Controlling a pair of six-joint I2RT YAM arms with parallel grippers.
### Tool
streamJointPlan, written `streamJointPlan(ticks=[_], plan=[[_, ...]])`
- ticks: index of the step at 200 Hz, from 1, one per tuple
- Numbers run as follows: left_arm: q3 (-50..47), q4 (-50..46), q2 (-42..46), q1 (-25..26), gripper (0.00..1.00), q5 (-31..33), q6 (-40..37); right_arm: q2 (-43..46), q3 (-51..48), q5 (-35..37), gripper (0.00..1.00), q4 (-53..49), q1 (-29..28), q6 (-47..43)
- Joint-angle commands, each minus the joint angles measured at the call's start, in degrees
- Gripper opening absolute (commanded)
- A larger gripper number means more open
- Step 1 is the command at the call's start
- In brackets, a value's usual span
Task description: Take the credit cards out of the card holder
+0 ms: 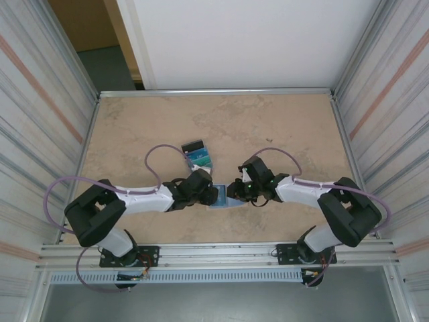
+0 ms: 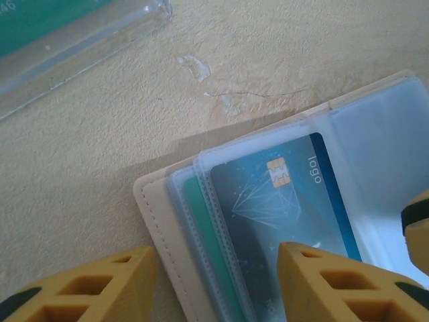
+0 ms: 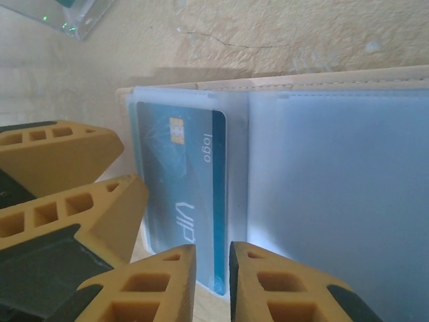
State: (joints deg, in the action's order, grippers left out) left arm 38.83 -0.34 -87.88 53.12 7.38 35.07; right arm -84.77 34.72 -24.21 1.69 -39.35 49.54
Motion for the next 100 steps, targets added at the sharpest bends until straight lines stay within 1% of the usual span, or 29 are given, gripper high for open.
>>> streamJointPlan(ticks=[1, 30, 70, 75, 100], plan=[[1.85, -3.08, -1.23, 0.31, 0.47, 1.49, -1.14, -1.5, 0.96, -2.28, 0.19, 1.72, 0.16, 1.26], [2.03, -3.42, -1.94, 0.49, 0.46, 1.14, -0.95, -3.4, 1.04, -3.86, 0.17, 3.34, 0.7, 1.61], [2.14, -4.64, -2.34, 0.69, 0.45, 1.2, -0.7, -5.52, 0.5, -5.25, 0.16, 5.23, 1.6, 2.49], [2.13, -4.8, -2.3, 0.68, 0.43, 1.21, -0.7, -5.73, 0.42, -5.44, 0.16, 5.58, 1.7, 2.64], [2.39, -5.61, -2.21, 0.86, 0.41, 1.37, -0.78, -6.5, 0.26, -5.75, 0.16, 6.23, 1.91, 2.84]])
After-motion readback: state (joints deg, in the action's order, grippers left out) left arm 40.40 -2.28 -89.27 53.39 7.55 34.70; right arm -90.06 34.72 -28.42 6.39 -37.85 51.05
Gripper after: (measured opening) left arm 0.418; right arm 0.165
